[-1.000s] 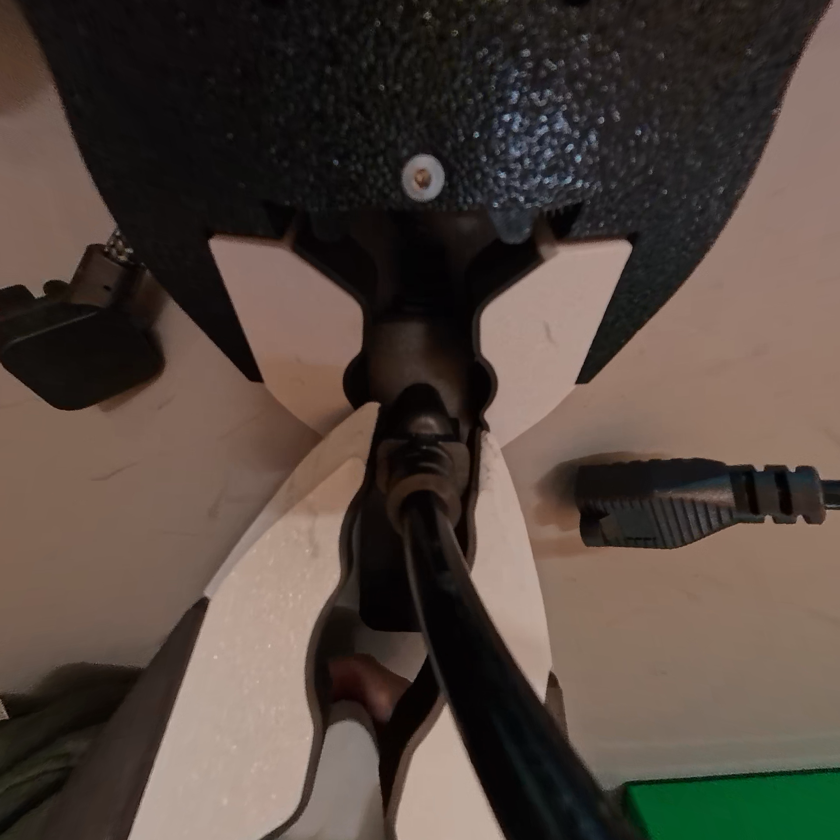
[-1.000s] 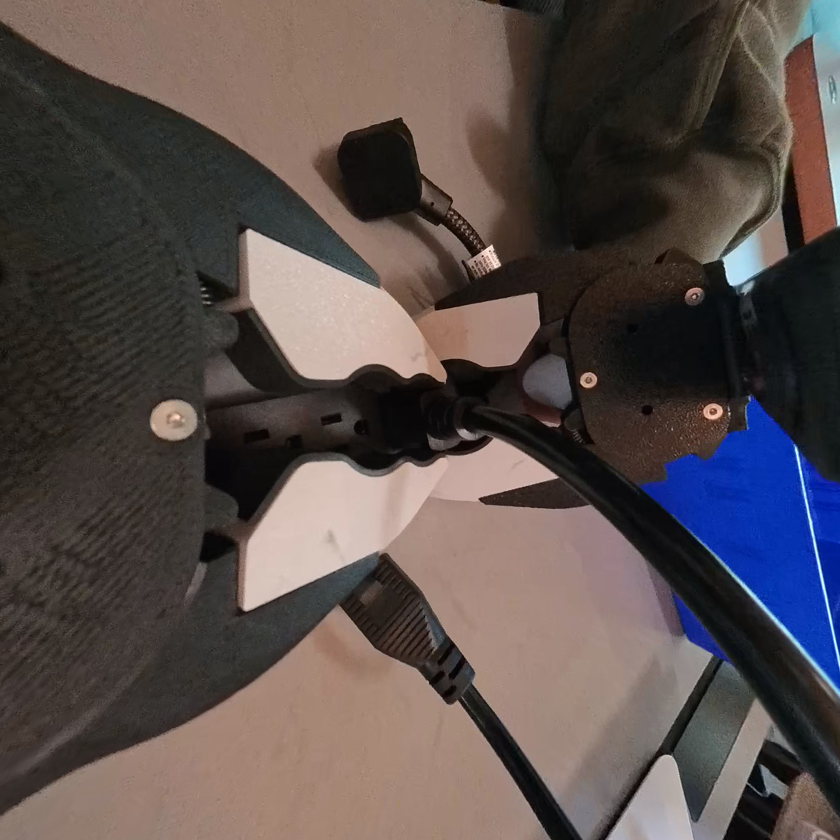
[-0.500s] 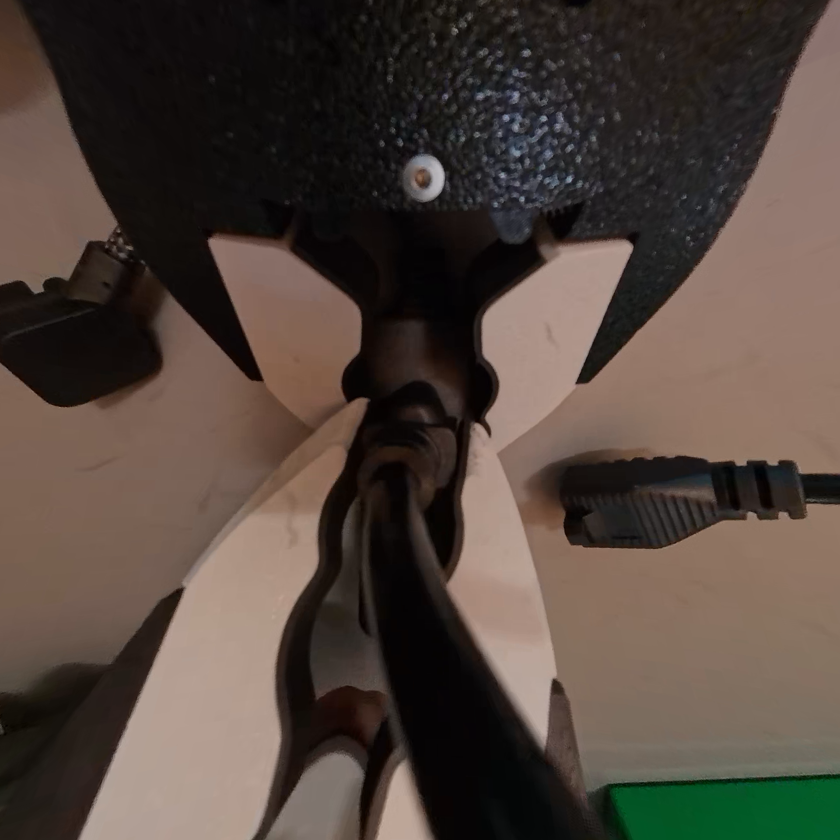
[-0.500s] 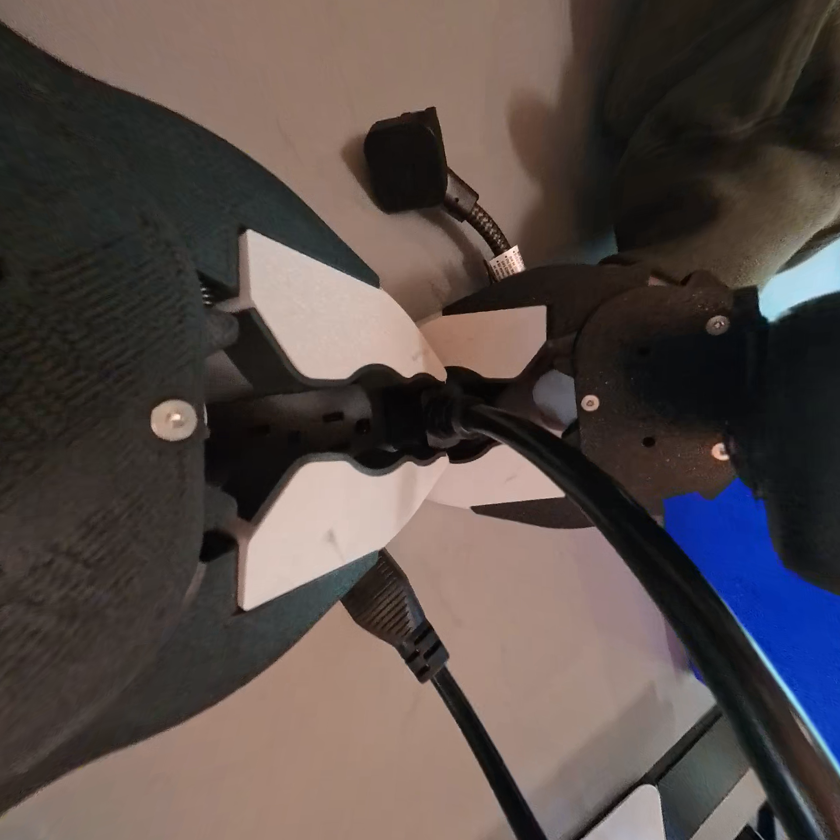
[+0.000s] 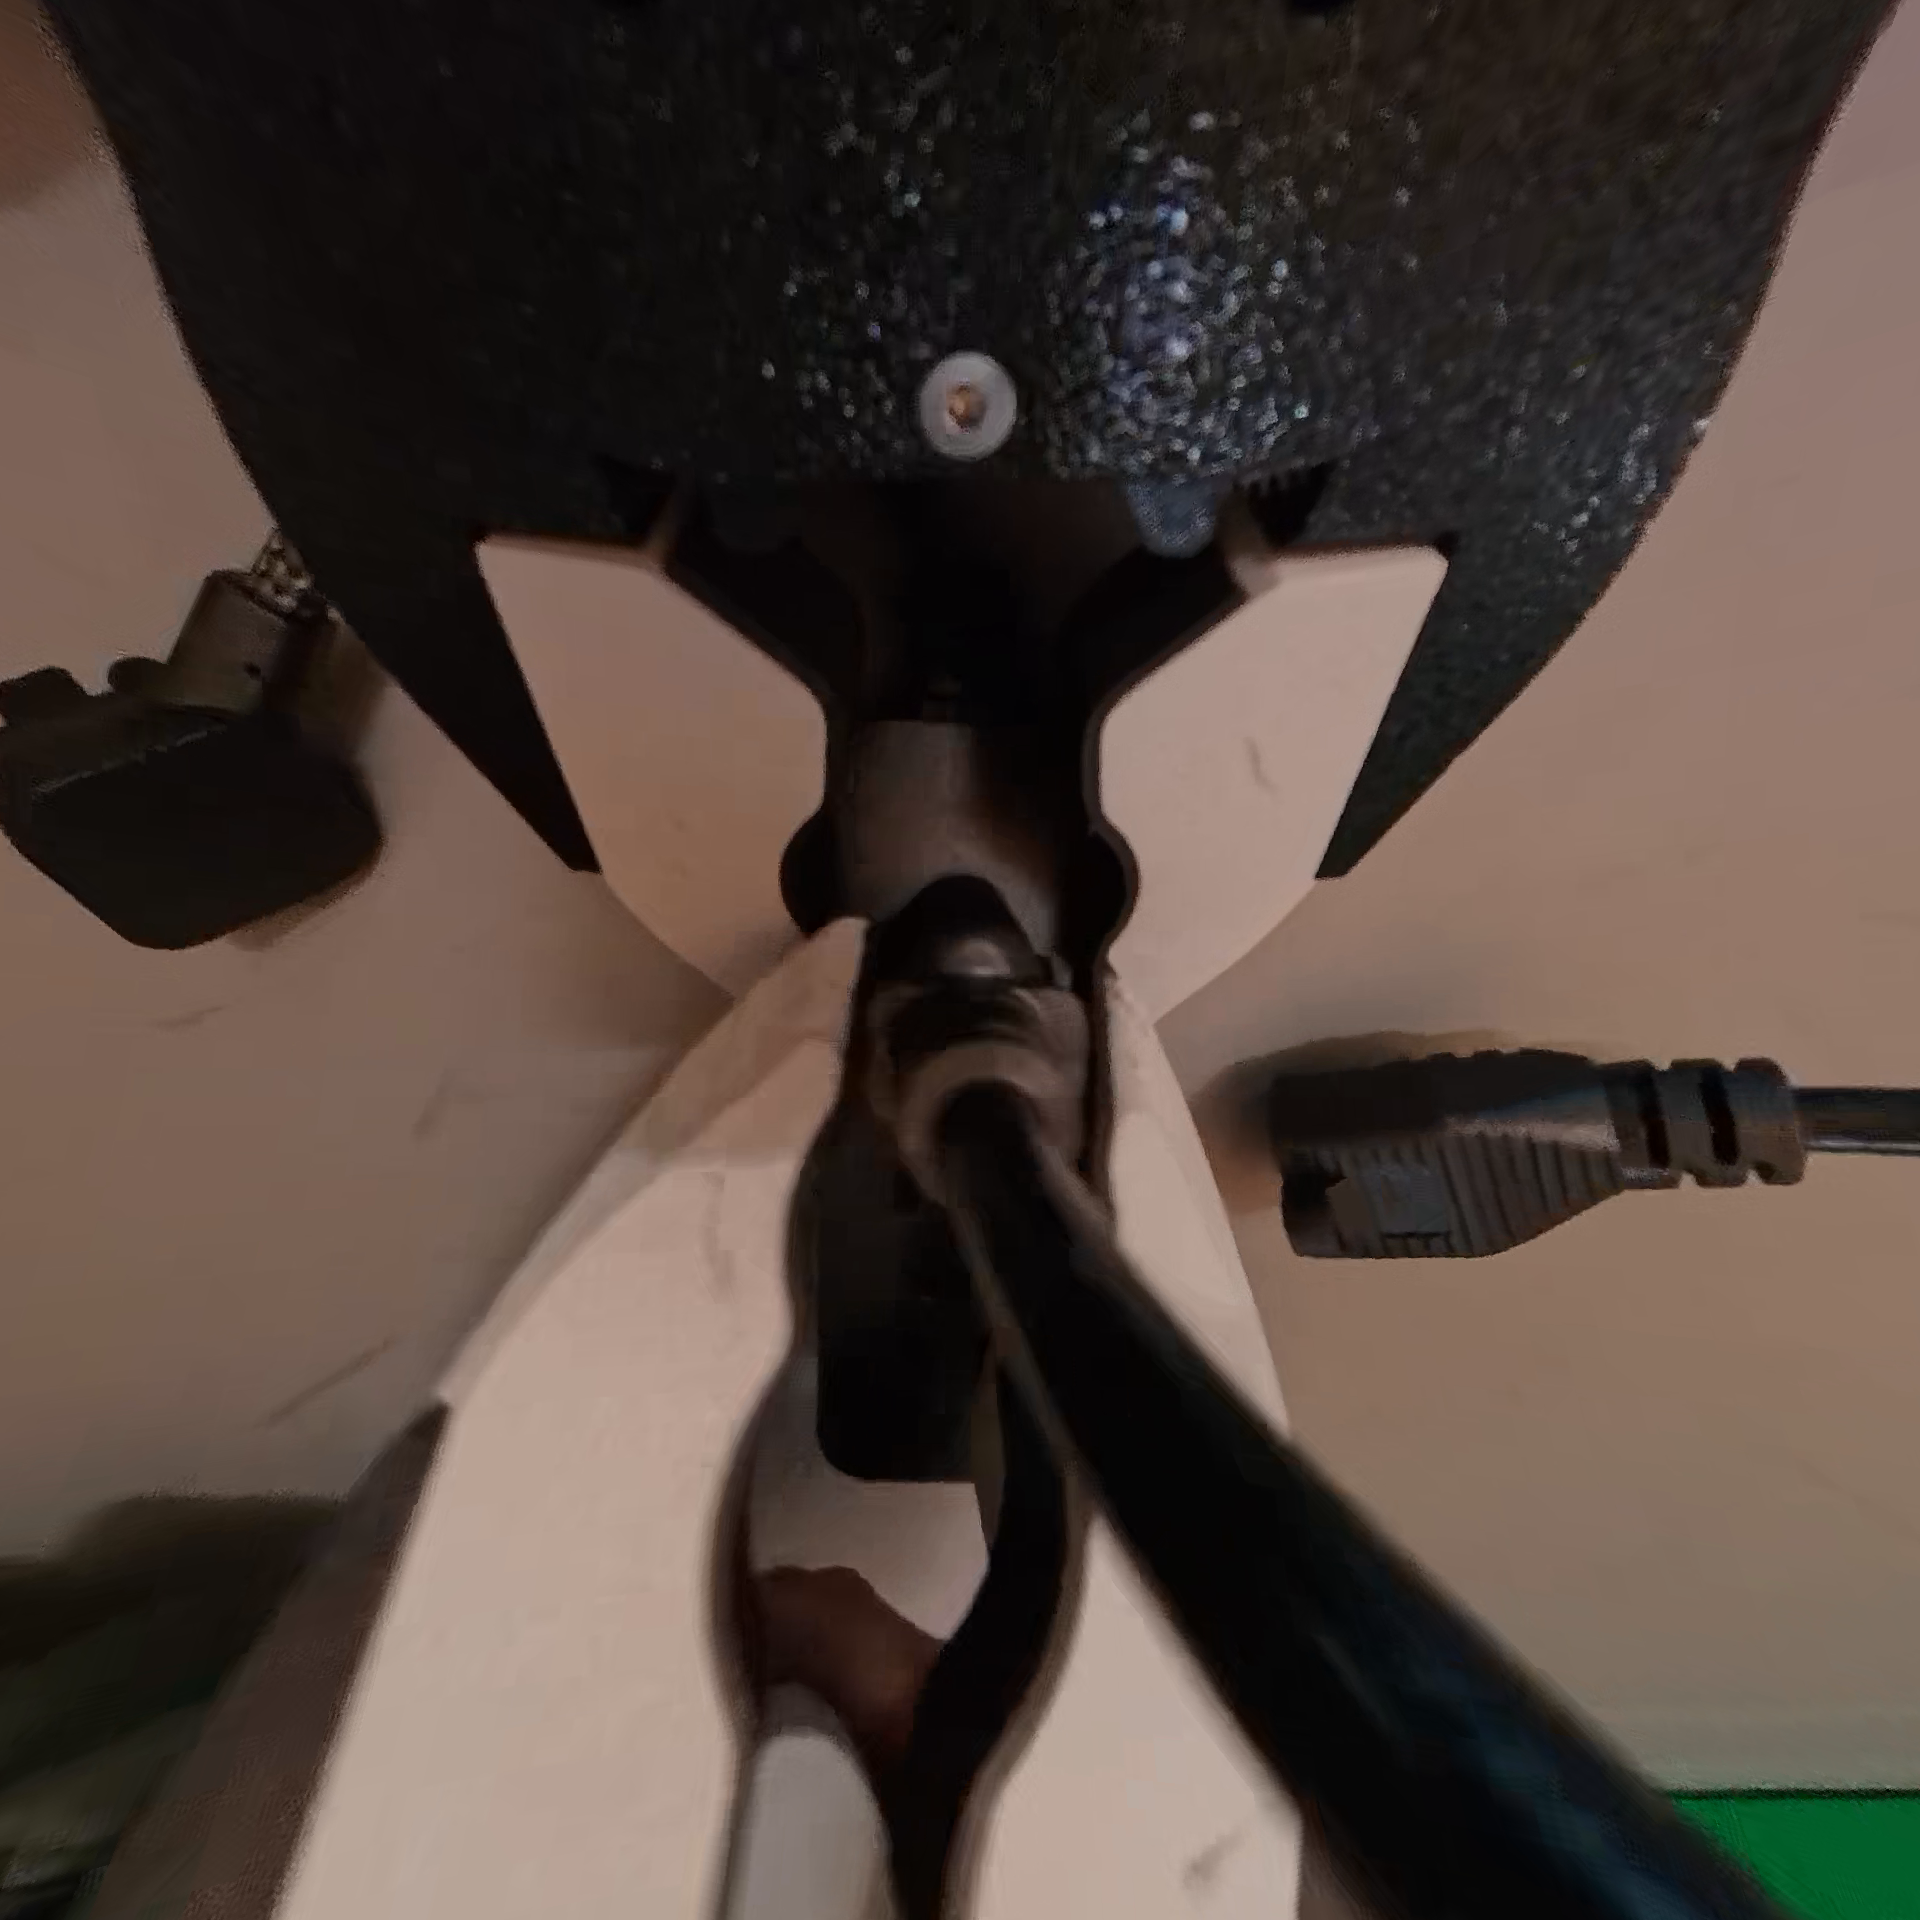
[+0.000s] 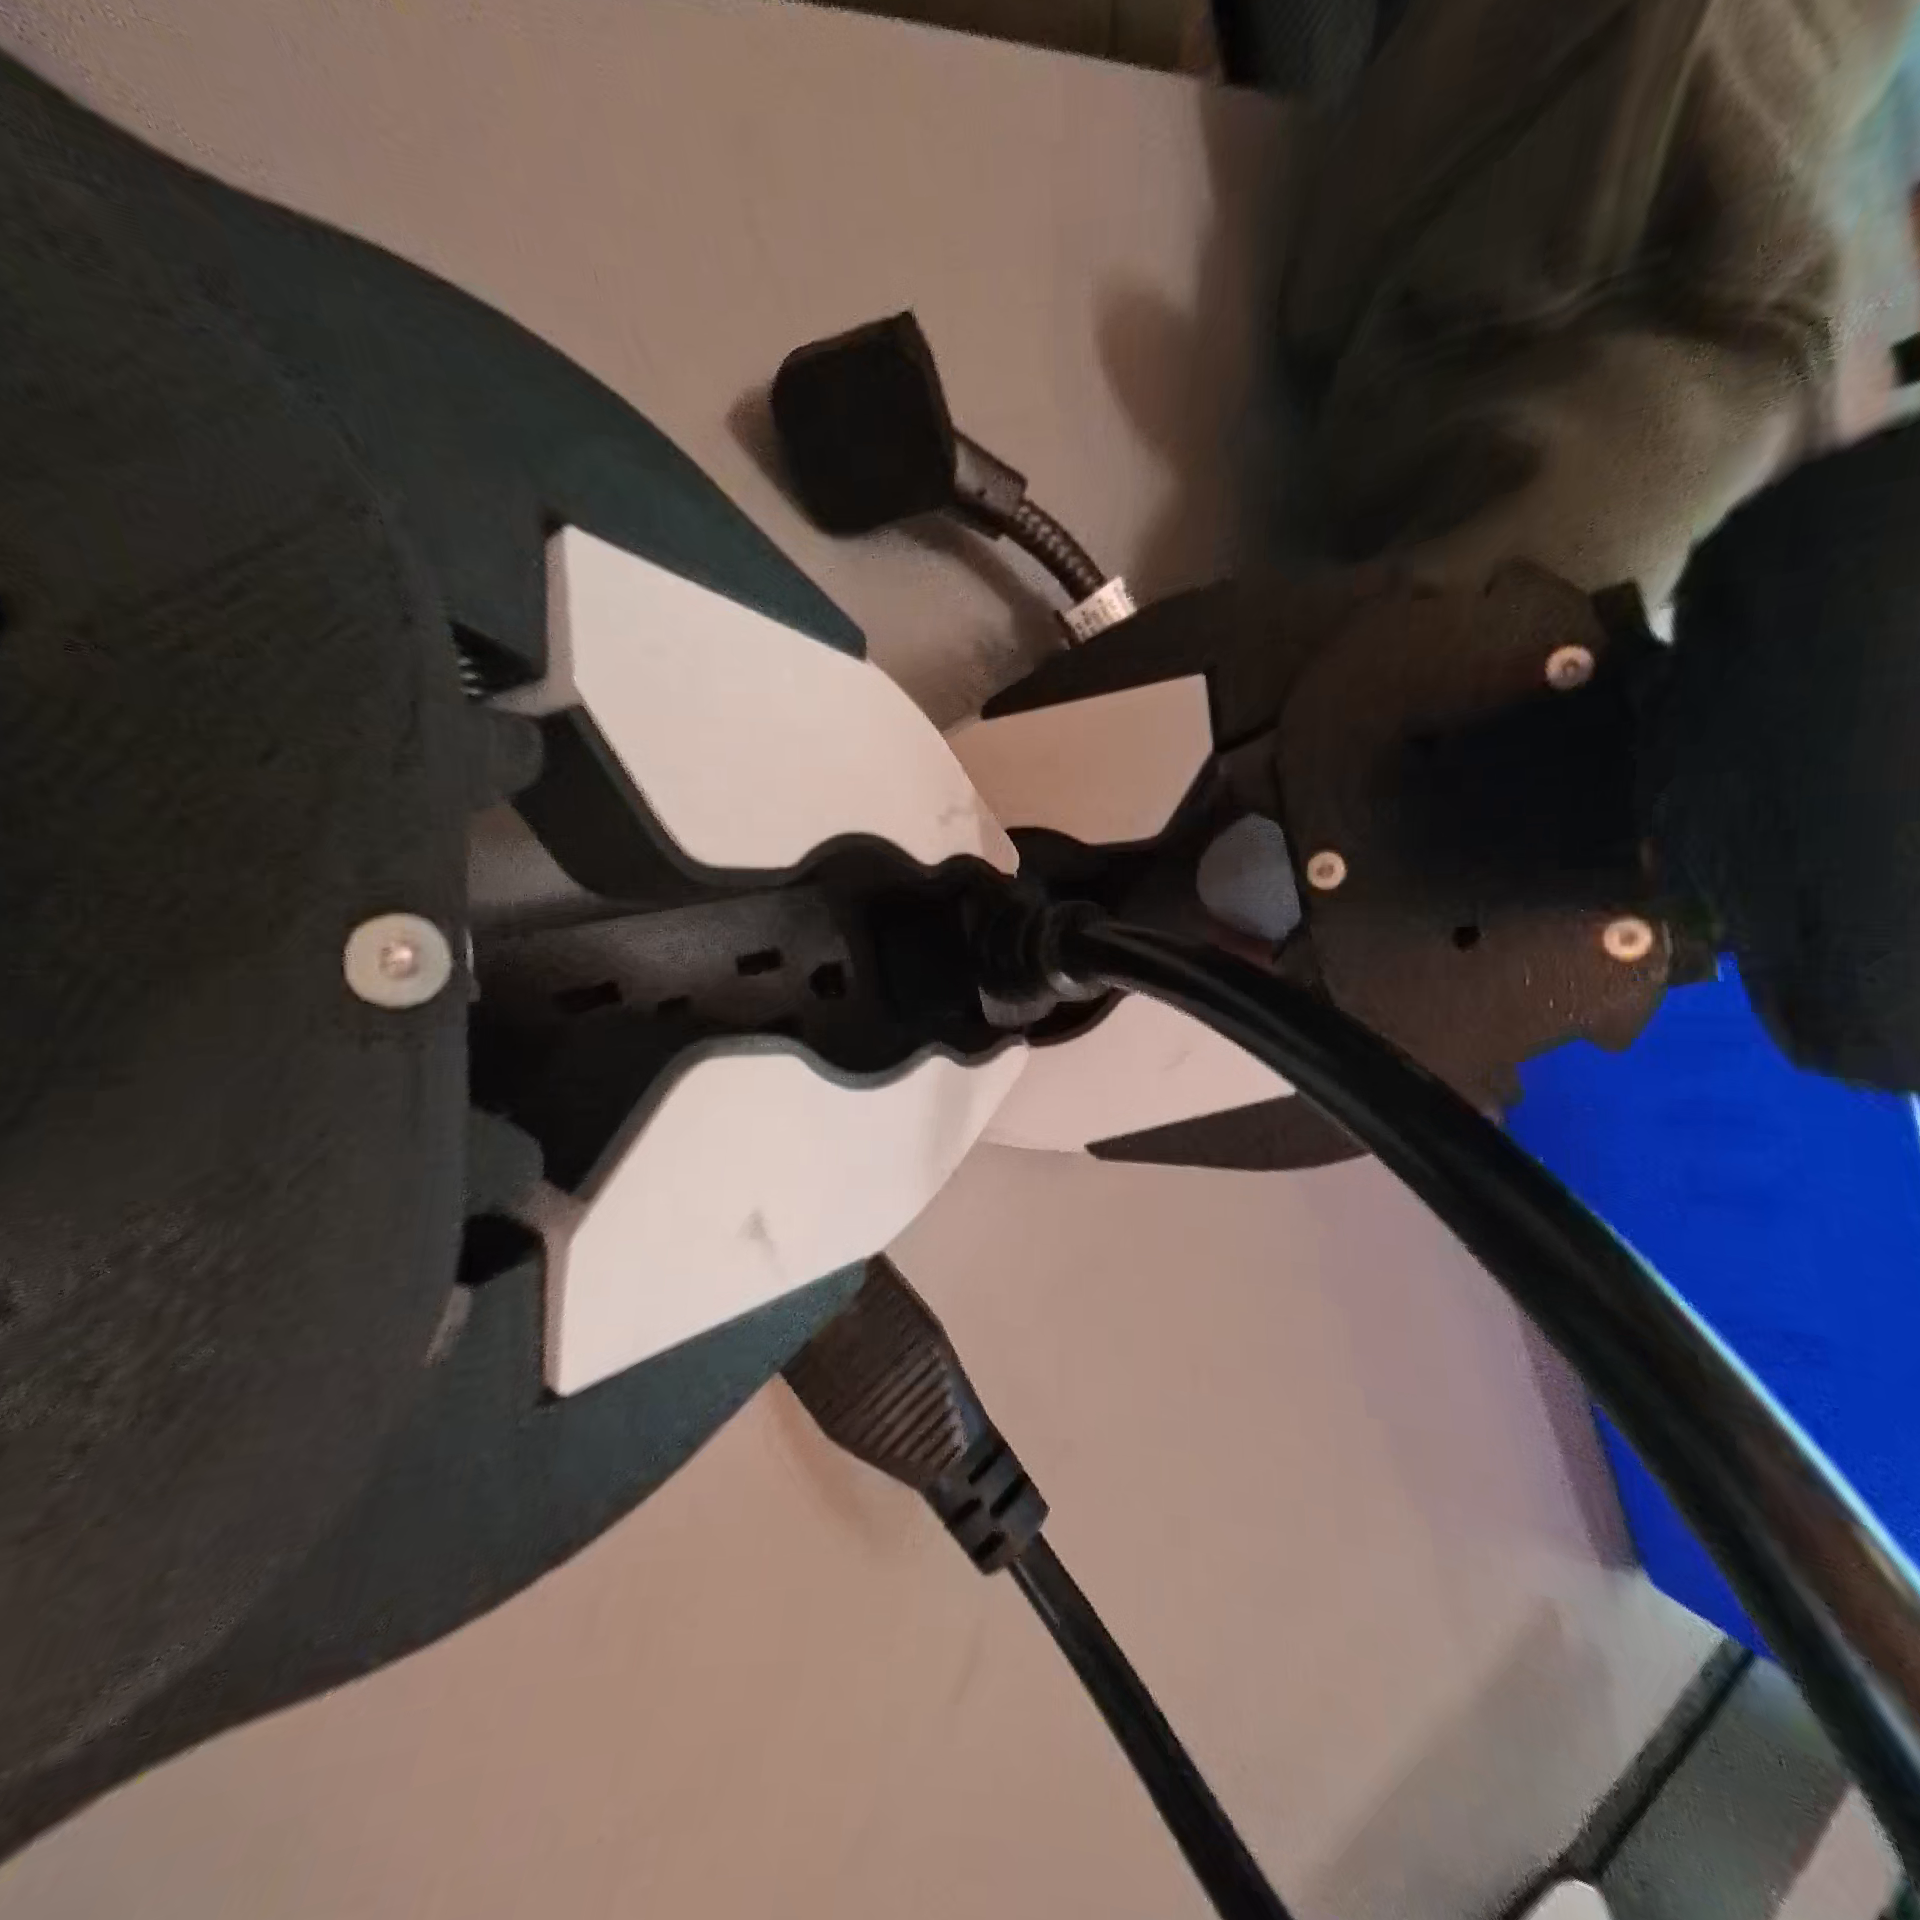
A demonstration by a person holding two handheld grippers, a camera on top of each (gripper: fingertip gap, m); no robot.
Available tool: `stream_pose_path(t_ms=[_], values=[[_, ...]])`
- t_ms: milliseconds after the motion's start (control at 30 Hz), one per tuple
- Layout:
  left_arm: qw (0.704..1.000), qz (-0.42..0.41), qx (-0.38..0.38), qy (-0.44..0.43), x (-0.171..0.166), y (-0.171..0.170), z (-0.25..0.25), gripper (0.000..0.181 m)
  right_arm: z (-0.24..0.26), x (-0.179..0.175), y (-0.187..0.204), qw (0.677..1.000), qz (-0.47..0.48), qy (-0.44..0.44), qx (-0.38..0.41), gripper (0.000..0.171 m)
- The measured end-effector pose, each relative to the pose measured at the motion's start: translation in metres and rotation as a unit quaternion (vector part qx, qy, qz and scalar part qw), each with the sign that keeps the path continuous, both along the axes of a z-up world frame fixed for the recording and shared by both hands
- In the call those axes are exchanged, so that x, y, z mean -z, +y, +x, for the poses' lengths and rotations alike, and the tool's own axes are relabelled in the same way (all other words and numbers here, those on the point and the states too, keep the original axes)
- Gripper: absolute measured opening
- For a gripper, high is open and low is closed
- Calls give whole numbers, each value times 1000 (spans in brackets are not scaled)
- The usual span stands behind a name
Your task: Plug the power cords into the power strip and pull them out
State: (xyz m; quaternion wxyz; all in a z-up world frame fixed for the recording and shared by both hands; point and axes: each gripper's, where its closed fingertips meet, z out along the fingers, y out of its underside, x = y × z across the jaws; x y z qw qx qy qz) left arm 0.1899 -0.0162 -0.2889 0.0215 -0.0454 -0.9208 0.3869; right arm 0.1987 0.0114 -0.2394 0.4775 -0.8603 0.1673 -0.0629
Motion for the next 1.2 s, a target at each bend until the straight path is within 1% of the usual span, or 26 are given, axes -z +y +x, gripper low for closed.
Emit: stream_pose_path(t_ms=[67,133,200,267,300,333,400,467,533,600,633,700,767,800,833,867,967,1067,1133,1200], values=[[1000,-2,4,0,0,0,-1,45,-4,0,1,997,-52,-51,-28,24],[1000,-2,2,0,0,0,-1,45,-4,-1,1,995,-60,-65,-41,24],[1000,-1,-1,-1,0,0,0,45,-1,-1,1,998,-39,-30,-34,24],[1000,0,-3,-1,0,0,1,46,5,-2,1,998,23,50,-3,24],[1000,-1,-7,3,0,0,2,46,7,-3,0,996,48,73,7,24],[1000,0,-12,2,0,0,3,46,8,-3,-1,995,57,76,13,24],[1000,-1,-19,-1,0,0,6,45,7,-3,-1,999,36,28,3,24],[1000,-2,-14,0,0,0,5,45,2,-3,0,999,-12,-35,-22,24],[1000,-8,-1,-11,-2,-1,2,46,-3,-4,2,993,-60,-92,-51,24],[1000,-8,1,-10,-2,-1,2,46,-4,-4,2,990,-67,-105,-60,24],[1000,-6,0,-7,-1,-1,2,46,-3,-4,1,991,-65,-98,-58,24],[1000,-1,-3,-1,0,0,3,45,1,-3,1,999,-26,-26,-32,24],[1000,0,1,-2,0,0,1,46,5,-4,-1,998,29,58,4,24],[1000,2,-1,-2,0,-1,1,46,5,-4,-2,996,45,76,11,24],[1000,3,-3,-2,0,-1,2,45,5,-5,-3,996,49,70,10,24],[1000,1,-7,-3,0,-1,3,45,4,-5,-2,998,44,44,2,23],[1000,-2,2,0,0,-1,1,45,-4,-6,-1,998,-4,-46,-36,23],[1000,-8,13,-10,-2,-2,-1,46,-8,-6,0,993,-41,-92,-63,24],[1000,-4,9,-5,-1,-2,-1,46,-6,-6,0,995,-33,-69,-61,24],[1000,0,11,-1,0,-1,-2,45,0,-6,-1,999,24,35,-17,23]])
